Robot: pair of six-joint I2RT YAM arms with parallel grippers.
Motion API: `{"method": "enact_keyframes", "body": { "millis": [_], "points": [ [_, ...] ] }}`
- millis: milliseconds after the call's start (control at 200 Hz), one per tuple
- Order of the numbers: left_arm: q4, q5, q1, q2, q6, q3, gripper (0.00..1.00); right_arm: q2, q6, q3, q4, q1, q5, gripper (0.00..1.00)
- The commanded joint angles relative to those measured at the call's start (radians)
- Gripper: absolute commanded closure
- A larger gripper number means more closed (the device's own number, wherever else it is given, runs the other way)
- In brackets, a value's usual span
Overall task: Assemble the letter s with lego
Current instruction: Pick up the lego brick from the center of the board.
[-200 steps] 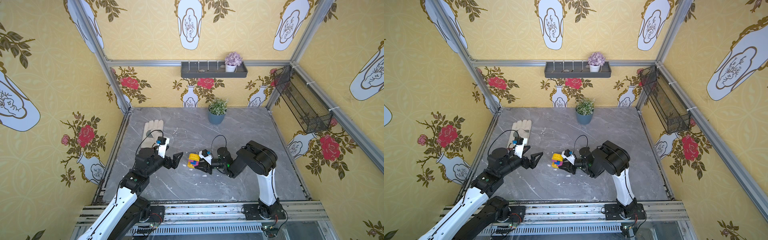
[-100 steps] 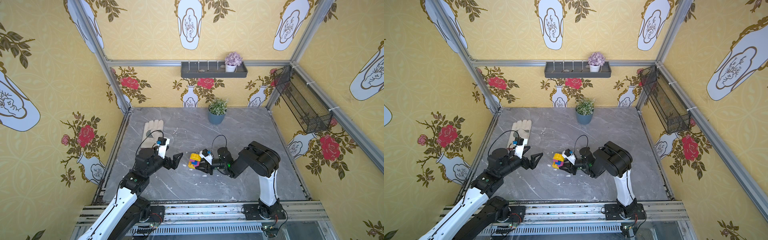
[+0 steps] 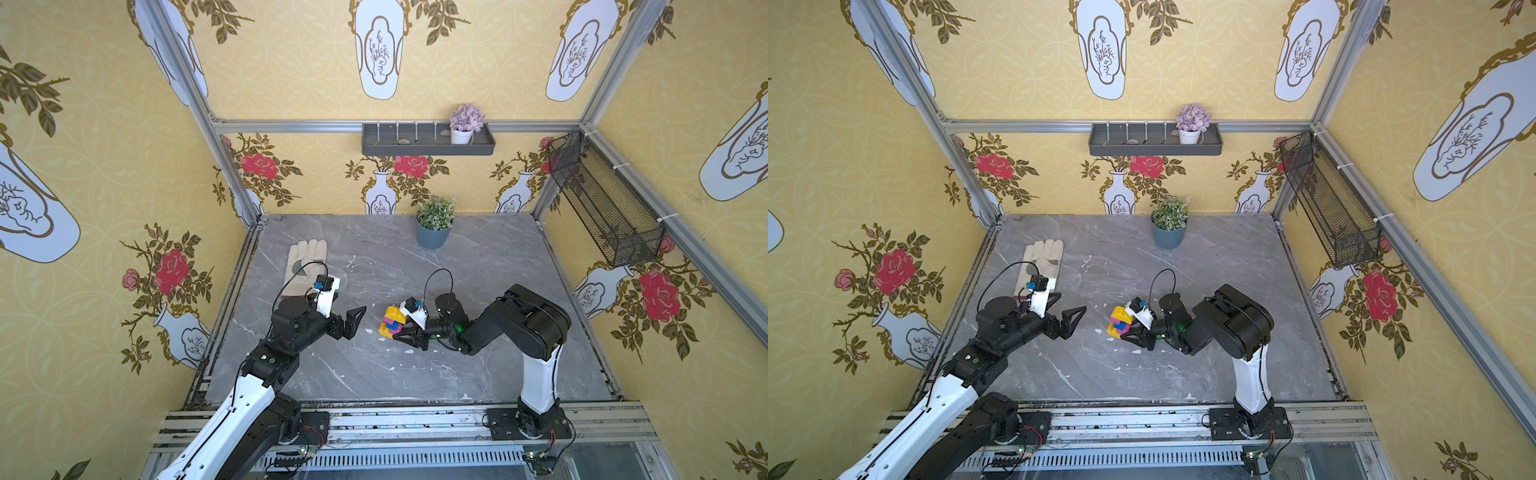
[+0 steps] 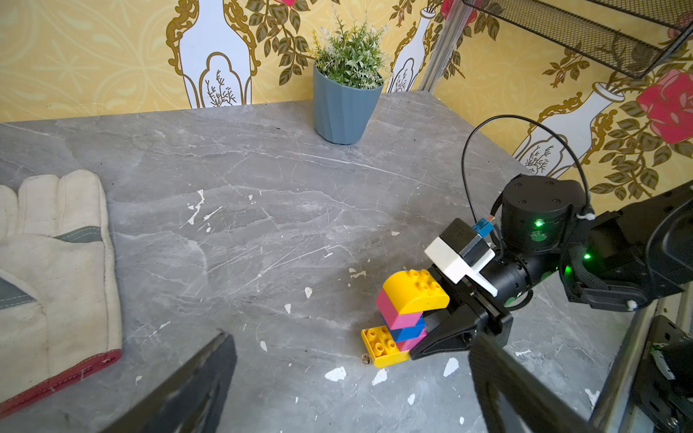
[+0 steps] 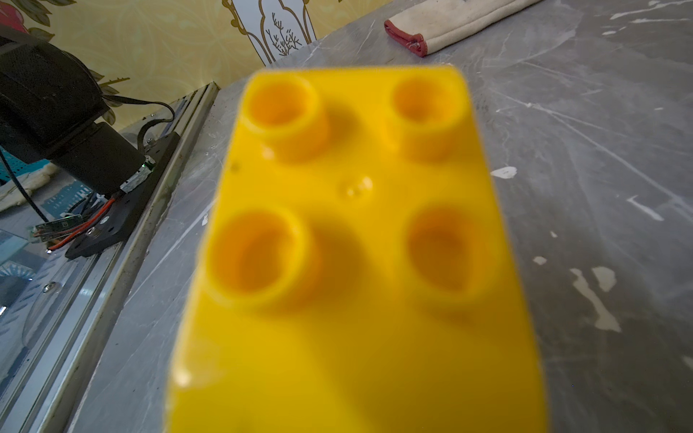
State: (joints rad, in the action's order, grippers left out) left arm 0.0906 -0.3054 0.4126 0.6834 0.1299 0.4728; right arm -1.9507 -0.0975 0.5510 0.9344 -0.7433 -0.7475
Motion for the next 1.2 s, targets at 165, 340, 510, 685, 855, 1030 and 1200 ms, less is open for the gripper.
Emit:
{"method": "enact_keyframes", "body": {
  "millis": [165,340,510,685,855,1030,1200],
  "points": [
    [-0.032,-0.011,-0.001,-0.002,0.001,-0.011,0.01,0.036,-0.021,0.001,-0.192,0.001,0.059,0.71],
    [-0.03,-0.012,-0.001,-0.007,0.003,-0.016,0.01,0.048,-0.032,0.01,-0.209,0.001,0.065,0.71],
    [-0.029,-0.015,-0.001,-0.002,0.0,-0.013,0.01,0.069,-0.032,0.013,-0.229,0.0,0.064,0.71],
    [-0.045,-0.021,-0.001,0.008,-0.001,-0.013,0.01,0.106,-0.034,0.027,-0.28,-0.002,0.06,0.71],
    [-0.057,-0.024,-0.001,0.007,0.002,-0.019,0.01,0.136,-0.037,0.048,-0.341,0.0,0.053,0.71],
    [-0.064,-0.027,-0.001,0.003,0.002,-0.023,0.01,0.151,-0.018,0.08,-0.408,0.001,0.026,0.71],
    [-0.073,-0.029,-0.001,0.002,0.002,-0.03,0.01,0.154,0.017,0.114,-0.457,0.004,-0.029,0.72]
  ]
}}
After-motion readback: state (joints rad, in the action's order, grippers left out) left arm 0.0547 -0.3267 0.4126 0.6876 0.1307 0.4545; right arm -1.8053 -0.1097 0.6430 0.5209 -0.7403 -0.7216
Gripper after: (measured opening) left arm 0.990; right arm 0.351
